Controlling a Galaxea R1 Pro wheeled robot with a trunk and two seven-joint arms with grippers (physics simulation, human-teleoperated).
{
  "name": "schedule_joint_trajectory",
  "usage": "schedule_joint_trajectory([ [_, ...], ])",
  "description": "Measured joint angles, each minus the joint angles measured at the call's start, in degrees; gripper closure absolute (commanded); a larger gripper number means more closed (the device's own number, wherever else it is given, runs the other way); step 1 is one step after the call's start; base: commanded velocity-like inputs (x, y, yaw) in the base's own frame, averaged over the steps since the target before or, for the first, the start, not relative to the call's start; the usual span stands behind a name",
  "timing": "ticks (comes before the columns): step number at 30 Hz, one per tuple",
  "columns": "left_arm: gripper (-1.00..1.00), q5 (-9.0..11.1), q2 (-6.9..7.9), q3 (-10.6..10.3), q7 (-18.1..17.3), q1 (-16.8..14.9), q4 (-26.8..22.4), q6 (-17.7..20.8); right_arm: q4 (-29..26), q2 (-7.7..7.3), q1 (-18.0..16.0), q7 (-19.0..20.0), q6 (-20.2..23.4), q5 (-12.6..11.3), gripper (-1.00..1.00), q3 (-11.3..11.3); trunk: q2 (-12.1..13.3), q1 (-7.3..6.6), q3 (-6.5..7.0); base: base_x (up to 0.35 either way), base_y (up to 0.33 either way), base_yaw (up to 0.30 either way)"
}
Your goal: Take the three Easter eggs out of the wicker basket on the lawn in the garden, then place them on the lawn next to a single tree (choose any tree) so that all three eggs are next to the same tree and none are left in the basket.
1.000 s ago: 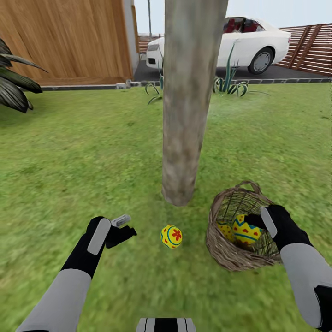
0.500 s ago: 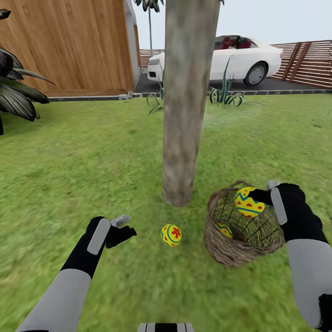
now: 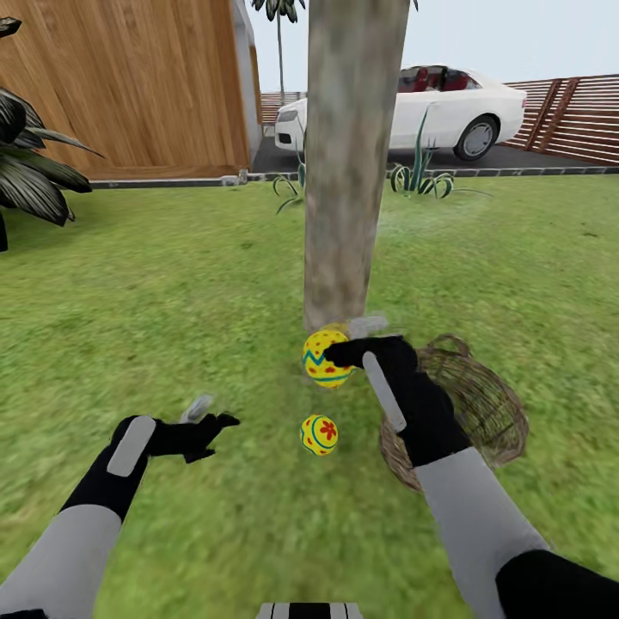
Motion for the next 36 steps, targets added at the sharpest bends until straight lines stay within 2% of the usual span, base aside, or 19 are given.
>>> schedule_joint_trajectory([
  [1,-1.00,0.1,1.04,-0.1,-3.7,0.0,2.1,-0.1,2.0,0.56,0.0,0.0,-0.6,0.3,1.00,2.1,0.0,-0.01,0.00,0.000,0.000,0.000],
  [2,-1.00,-1.3,2.32,-0.3,-8.9,0.0,4.9,-0.3,5.4,1.41,0.0,0.0,-1.4,0.0,1.00,4.6,0.0,0.00,0.00,0.000,0.000,0.000],
  [3,-1.00,-3.6,3.13,-0.5,-13.3,0.0,7.0,-0.4,8.9,1.95,0.0,0.0,-4.1,0.1,1.00,6.1,0.0,0.00,0.00,0.000,0.000,0.000],
  [5,-1.00,-9.5,4.04,-0.5,-22.8,0.0,10.5,-0.5,14.2,1.95,0.2,0.0,-16.8,-1.2,1.00,8.4,0.0,0.00,0.00,0.000,0.000,0.000],
  [6,-1.00,-11.6,4.43,-0.6,-26.2,0.0,12.2,-1.1,16.0,1.95,0.6,0.0,-20.7,-1.7,1.00,9.2,0.0,0.00,0.00,0.000,0.000,0.000],
  [7,-1.00,-15.6,5.21,-0.6,-32.6,0.0,15.9,-4.2,19.7,1.95,1.8,0.1,-26.1,-2.7,1.00,10.4,0.0,0.01,-0.01,0.000,0.000,0.000],
  [9,-1.00,-21.5,5.68,-0.7,-41.3,0.0,22.8,-11.6,25.7,1.95,3.2,0.1,-32.0,-3.2,1.00,11.4,0.0,0.00,-0.01,0.000,0.000,0.000],
  [11,-1.00,-28.1,5.84,-0.7,-50.7,0.0,30.8,-20.6,30.3,1.95,5.3,0.0,-40.1,-3.4,1.00,14.1,0.0,0.00,-0.01,0.000,0.000,0.000],
  [12,-1.00,-30.4,5.87,-0.7,-55.1,0.0,34.4,-25.7,32.9,1.95,6.3,0.0,-45.0,-3.4,1.00,16.5,0.0,0.00,-0.01,0.000,0.000,0.000],
  [13,-1.00,-31.6,6.02,-1.0,-59.3,0.0,38.5,-31.5,37.2,1.95,7.1,0.0,-51.5,-3.5,1.00,19.7,0.0,0.00,-0.01,0.000,0.000,0.000],
  [14,-1.00,-32.1,6.35,-1.0,-61.5,0.0,40.7,-34.0,40.8,1.95,7.4,-0.1,-55.7,-3.3,1.00,21.7,0.0,0.00,-0.01,0.000,0.000,0.000],
  [16,-1.00,-32.5,6.83,-0.9,-63.9,0.0,43.0,-36.2,45.5,1.95,8.1,-0.2,-62.3,-3.2,1.00,23.9,0.0,-0.01,0.00,0.000,0.000,0.000],
  [21,-1.00,-32.7,6.83,-1.0,-64.7,0.0,44.2,-36.7,46.9,1.95,11.0,-0.1,-65.2,-2.9,1.00,24.4,0.0,-0.01,0.00,0.000,0.000,0.000],
  [25,-1.00,-32.8,5.76,-1.1,-64.7,0.0,44.3,-36.7,48.7,1.95,11.3,-0.2,-71.2,-2.9,1.00,24.4,0.0,-0.02,0.00,0.049,0.078,0.000],
  [36,-1.00,-32.8,4.84,-1.1,-65.3,0.0,45.1,-36.7,52.1,1.94,11.3,-0.2,-72.7,-3.3,1.00,24.1,0.0,-0.03,0.01,0.170,0.266,0.000],
])
